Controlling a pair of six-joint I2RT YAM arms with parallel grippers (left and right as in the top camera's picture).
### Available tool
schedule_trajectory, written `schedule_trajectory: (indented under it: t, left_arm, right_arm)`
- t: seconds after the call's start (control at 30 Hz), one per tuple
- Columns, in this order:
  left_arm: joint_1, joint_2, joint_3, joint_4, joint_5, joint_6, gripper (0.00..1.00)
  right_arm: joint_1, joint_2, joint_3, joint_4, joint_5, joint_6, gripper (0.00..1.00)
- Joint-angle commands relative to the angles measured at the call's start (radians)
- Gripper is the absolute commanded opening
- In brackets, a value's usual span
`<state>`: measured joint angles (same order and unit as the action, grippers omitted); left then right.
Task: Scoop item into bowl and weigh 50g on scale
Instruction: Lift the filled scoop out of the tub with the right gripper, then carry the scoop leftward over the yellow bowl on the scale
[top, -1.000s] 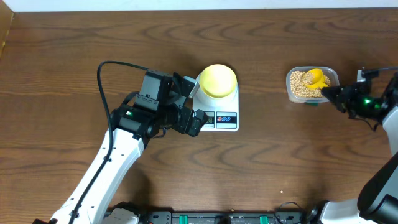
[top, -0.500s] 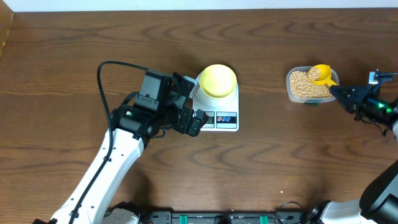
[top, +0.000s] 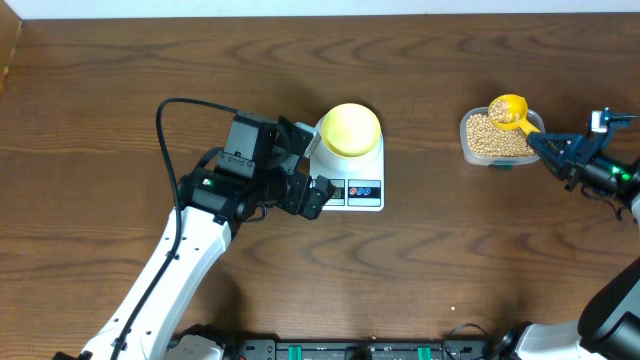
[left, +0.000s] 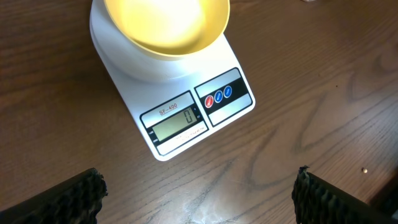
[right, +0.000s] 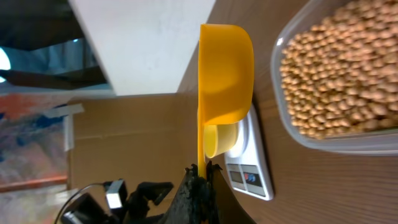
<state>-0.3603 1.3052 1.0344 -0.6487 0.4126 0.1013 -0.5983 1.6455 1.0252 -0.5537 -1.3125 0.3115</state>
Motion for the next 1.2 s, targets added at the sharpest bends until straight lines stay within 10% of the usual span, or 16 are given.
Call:
schedule_trajectory:
  t: [0.0,0.53,1.17]
  left_arm:
    - [-0.001,0.002,0.000,0.000,-0.007,-0.006,0.98]
    - [-0.001,0.002,0.000,0.000,-0.007,-0.006,0.98]
    - [-0.001,0.002,0.000,0.000,-0.007,-0.006,0.98]
  right_arm:
    - [-0.002,0.010,-0.007,0.000,-0.075,0.006,0.01]
    - [0.203,0.010,-0.007,0.018,-0.102,0.039,0.01]
    - [0.550,0.010,-0.007,0.408,0.117,0.436,0.01]
